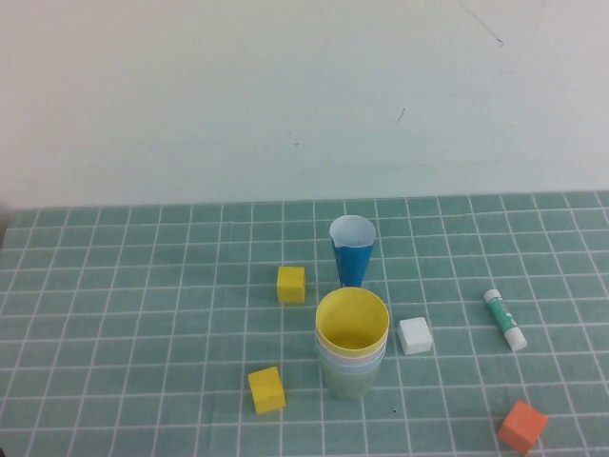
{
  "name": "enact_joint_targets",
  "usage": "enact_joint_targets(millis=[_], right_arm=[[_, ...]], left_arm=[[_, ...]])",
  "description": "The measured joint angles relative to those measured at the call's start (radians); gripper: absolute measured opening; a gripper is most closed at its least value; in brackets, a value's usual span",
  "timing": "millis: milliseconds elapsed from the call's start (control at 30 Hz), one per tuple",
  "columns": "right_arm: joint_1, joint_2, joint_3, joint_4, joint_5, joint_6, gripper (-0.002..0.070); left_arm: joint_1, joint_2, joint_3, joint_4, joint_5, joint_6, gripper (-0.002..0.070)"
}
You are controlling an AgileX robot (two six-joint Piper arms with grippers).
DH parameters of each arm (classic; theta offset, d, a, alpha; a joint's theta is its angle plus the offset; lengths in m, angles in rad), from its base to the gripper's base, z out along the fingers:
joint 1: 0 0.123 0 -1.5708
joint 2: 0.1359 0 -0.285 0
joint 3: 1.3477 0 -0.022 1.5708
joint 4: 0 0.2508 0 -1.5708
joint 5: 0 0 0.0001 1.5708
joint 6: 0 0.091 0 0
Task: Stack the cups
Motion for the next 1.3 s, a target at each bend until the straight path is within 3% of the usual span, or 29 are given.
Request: enact_joint_targets(millis=[1300], right_arm=[[-0.004,0.0,0.0,-0.002,0.0,0.0,-0.0001]], left_arm=[[0.0,0.0,0.0,0.0,0.0,-0.005,-0.0003]])
